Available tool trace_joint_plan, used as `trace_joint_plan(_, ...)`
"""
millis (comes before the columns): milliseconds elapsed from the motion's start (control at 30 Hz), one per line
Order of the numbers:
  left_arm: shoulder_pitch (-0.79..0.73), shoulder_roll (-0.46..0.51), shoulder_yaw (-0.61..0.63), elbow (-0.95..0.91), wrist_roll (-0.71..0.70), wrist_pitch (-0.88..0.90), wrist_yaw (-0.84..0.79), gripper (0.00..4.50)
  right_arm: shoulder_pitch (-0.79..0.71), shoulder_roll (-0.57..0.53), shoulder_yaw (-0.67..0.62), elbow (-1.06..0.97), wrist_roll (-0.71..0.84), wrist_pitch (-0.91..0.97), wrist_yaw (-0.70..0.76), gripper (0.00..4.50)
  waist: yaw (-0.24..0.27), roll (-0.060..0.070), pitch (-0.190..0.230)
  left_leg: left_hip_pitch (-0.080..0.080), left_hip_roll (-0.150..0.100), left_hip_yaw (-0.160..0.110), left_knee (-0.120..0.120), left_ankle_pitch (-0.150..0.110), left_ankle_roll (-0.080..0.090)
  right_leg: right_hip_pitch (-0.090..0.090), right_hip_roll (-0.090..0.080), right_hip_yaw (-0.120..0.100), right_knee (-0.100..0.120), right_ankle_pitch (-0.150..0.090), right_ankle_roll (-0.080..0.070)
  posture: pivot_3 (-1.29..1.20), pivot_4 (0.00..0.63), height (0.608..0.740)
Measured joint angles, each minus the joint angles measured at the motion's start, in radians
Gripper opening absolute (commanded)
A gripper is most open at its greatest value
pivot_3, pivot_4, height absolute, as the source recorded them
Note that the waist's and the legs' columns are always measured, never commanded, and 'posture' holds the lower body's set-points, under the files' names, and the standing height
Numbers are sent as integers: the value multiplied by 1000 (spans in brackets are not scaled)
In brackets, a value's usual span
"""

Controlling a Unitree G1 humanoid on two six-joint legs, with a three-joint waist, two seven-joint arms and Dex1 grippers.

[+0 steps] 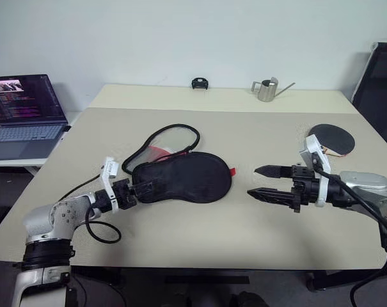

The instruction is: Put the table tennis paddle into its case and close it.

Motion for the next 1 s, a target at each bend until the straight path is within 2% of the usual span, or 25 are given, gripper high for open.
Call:
trace_joint_plan(267, 1, -79, 88, -81, -113, 112, 131, 4465, 18, -63, -7, -23, 2, -1, 42, 4500, 0, 0, 0, 0, 0, 0, 1, 0, 0, 0, 0, 0, 1, 0, 0, 0, 150, 740)
trace_joint_plan(633, -66, -256, 153, -144, -285, 217, 346, 4465, 9, -93, -8, -23, 0, -20, 71, 4500, 2, -1, 0, 0, 0, 0, 6, 0, 0, 0, 0, 1, 6, 0, 0, 0, 150, 740)
trace_joint_plan(900, -70, -340, 159, -174, -310, 219, 517, 4465, 28, -107, -36, -24, 0, -20, 68, 4500, 3, -1, 0, 1, -1, 0, 14, 0, 0, 1, 0, 1, 14, 0, 1, 0, 150, 740)
trace_joint_plan(1000, -70, -358, 166, -186, -339, 220, 575, 3909, 35, -109, -42, -25, 1, -20, 64, 4500, 2, -1, 0, 2, -1, 0, 14, 0, 0, 1, 1, 1, 15, 0, 1, 0, 150, 740)
